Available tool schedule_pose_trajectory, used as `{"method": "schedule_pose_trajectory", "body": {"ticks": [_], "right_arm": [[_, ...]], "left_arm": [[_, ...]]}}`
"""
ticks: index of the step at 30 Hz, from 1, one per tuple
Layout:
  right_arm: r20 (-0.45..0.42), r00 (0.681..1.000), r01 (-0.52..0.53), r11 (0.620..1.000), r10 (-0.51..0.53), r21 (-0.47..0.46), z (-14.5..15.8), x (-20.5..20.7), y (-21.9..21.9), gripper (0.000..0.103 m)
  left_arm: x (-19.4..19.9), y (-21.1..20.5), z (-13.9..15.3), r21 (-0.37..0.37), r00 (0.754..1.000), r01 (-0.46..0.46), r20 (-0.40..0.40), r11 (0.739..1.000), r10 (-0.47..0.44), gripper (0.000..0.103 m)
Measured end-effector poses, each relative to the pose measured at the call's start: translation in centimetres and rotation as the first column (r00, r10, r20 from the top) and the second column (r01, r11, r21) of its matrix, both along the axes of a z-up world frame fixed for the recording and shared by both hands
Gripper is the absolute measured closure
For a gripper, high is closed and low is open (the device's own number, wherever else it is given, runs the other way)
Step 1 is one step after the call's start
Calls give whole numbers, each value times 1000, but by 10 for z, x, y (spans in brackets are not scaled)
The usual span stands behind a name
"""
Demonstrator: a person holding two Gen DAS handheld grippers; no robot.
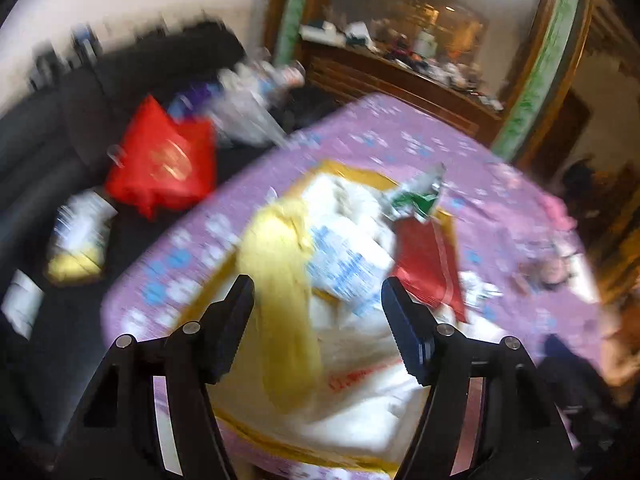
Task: Organize soft objects
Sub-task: 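Carry the yellow towel and red-lettered packet to the box and release both, then grasp the dark blue box with the left gripper while the right grasps the pink fluffy ball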
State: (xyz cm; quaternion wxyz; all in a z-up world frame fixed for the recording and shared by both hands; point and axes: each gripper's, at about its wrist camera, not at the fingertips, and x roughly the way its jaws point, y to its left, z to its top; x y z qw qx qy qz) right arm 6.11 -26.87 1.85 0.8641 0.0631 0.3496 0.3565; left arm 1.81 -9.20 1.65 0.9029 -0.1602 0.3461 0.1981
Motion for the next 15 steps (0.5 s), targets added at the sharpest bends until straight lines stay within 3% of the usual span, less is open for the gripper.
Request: {"method": "schedule_pose_trajectory", "body": {"ticks": [2, 3, 10, 15], "right_arm": [[-27, 1000, 17, 999, -16, 38, 1, 4, -14, 38], [-44, 999, 24, 998, -22, 61, 0, 7, -22, 38], [-131, 984, 139, 977, -118, 161, -6, 22, -92, 38], [-191, 961, 240, 949, -202, 204, -14, 31, -143, 37]], "left_arm": [[6, -18, 5, 129, 999, 1, -37, 992, 4, 36], [8, -27, 8, 151, 999, 13, -54, 988, -5, 36], [8, -81, 34, 57, 985, 164, 51, 985, -167, 36], [35, -139, 35, 8, 939, 340, 47, 940, -340, 36]]}}
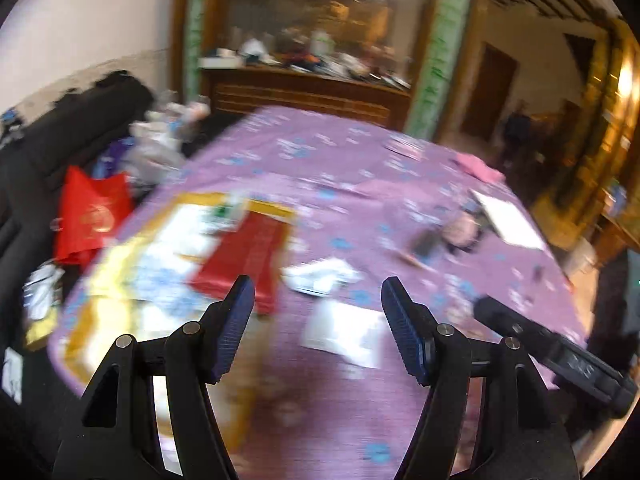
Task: Organize soft objects
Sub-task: 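Grasp the dark blue box with the left gripper while the right grasps the pink fluffy ball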
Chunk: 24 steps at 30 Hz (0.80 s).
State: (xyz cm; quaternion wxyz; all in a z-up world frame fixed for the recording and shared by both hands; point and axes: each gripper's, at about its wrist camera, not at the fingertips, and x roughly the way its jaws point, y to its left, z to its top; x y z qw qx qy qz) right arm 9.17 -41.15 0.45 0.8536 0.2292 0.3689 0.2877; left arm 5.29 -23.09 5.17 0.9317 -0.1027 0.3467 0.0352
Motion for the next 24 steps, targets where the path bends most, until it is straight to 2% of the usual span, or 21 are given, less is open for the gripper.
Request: {"method": "schedule_pose_trajectory", "body": {"ticks": [3, 8, 13, 24], "right_arm": [[-18, 999, 44, 999, -44, 14, -4, 3, -27, 37], [-54, 996, 74, 997, -73, 24, -13, 14, -52, 37], [-97, 992, 86, 996, -83, 33, -26, 27, -61, 37], [-139, 987, 85, 996, -80, 26, -42, 45, -65, 37]], "left_arm": [[20, -27, -9, -60, 995, 85, -45, 995, -87, 36], [46, -50, -31, -109, 981, 137, -125, 984, -151, 36], [58, -61, -50, -127, 967, 157, -183, 979, -178, 37], [76, -58, -69, -157, 957, 162, -218, 974, -194, 37]]}}
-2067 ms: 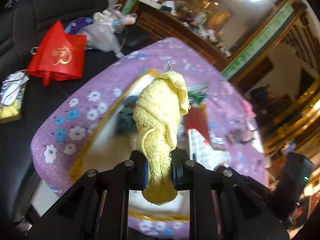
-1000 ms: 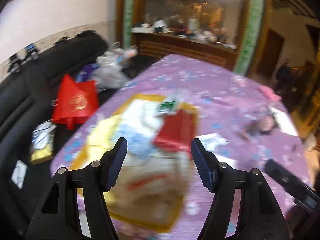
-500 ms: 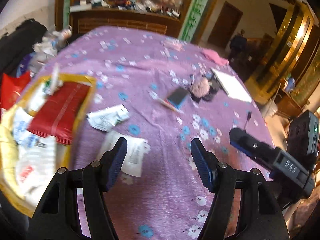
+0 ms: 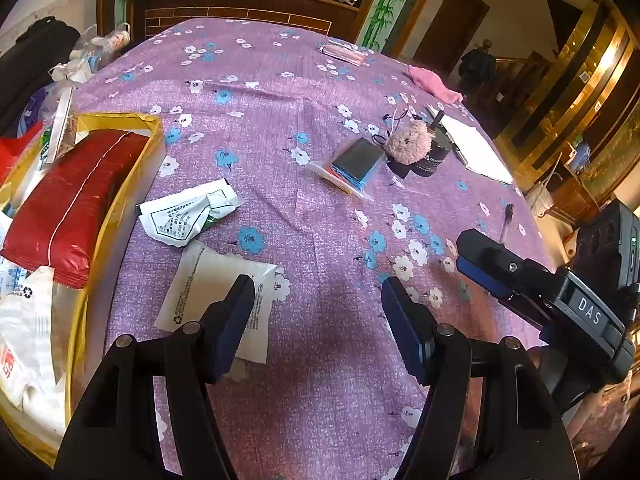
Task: Organize soft objects
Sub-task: 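Grasp the dark blue box with the left gripper while the right grasps the pink fluffy ball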
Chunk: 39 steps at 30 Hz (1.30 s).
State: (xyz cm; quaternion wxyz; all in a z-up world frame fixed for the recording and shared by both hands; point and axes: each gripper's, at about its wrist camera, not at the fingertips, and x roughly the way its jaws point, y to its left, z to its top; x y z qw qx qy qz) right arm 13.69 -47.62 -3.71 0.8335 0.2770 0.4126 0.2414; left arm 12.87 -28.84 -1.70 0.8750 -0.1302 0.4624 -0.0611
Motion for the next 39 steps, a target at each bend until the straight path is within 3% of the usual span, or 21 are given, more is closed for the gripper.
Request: {"method": "schedule_pose_trajectory", "body": {"ticks": [11, 19, 21, 27, 31, 35, 39], "right_arm": [[19, 1000, -8, 1000, 8, -16, 7, 5, -2, 37], [-19, 999, -30, 1000, 30, 1, 13, 32, 3, 38], [-43, 999, -32, 999, 31, -27, 16, 48, 7, 38], [19, 999, 33, 995, -31, -99, 8, 70, -1, 38], [16, 997, 79, 996, -79, -30, 2, 68, -19, 38], [14, 995, 104, 994, -103, -24, 1, 71, -25, 42], [-9, 997, 82, 995, -82, -54, -5, 74, -18, 52]], "left_arm": [[-5, 21, 4, -27, 999, -30, 26, 999, 31, 37], [1, 33, 5, -40, 999, -42, 17, 998, 42, 37], [12, 28, 9, -46, 1000, -9, 29, 999, 11, 37], [69, -7, -2, 13, 995, 95, -7, 995, -95, 37], [106, -31, -11, 57, 993, 122, 3, 991, -122, 37], [148, -46, -35, 86, 992, 127, -30, 988, -125, 37], [152, -46, -35, 104, 995, 96, 6, 990, -97, 54]]}}
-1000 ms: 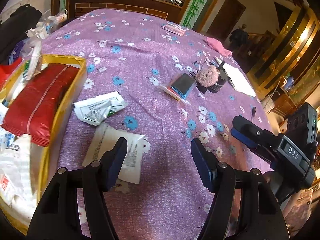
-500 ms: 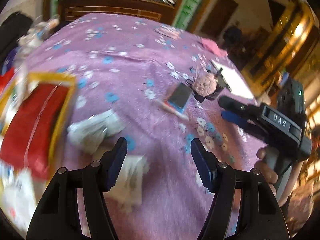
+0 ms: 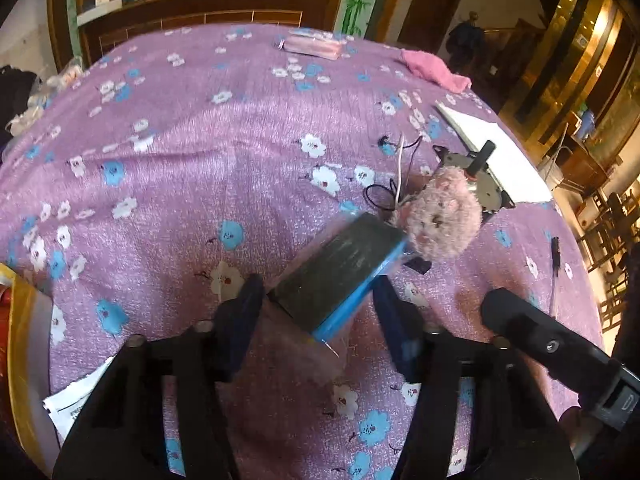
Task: Organize soft objects
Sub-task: 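Grasp the dark blue box with the left gripper while the right grasps the pink fluffy ball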
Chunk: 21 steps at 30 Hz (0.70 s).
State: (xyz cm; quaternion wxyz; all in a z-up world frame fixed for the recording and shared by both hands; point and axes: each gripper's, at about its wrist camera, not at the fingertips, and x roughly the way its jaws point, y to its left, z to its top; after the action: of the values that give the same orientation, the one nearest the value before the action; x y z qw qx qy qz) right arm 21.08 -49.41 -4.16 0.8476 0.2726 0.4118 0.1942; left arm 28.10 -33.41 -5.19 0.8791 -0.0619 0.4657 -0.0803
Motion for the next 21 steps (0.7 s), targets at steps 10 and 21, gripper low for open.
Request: {"method": "schedule_pose_trajectory", "body": {"ticks": [10, 21], "right_arm": [[-20, 999, 49, 999, -50, -18, 9, 17, 9, 52], [99, 994, 61, 977, -41, -205, 10, 25, 39, 92]], "left_arm": [[-92, 32, 6, -47, 998, -58, -41, 997, 56, 61], [-120, 53, 0, -154, 997, -63, -57, 986, 55, 60]]}}
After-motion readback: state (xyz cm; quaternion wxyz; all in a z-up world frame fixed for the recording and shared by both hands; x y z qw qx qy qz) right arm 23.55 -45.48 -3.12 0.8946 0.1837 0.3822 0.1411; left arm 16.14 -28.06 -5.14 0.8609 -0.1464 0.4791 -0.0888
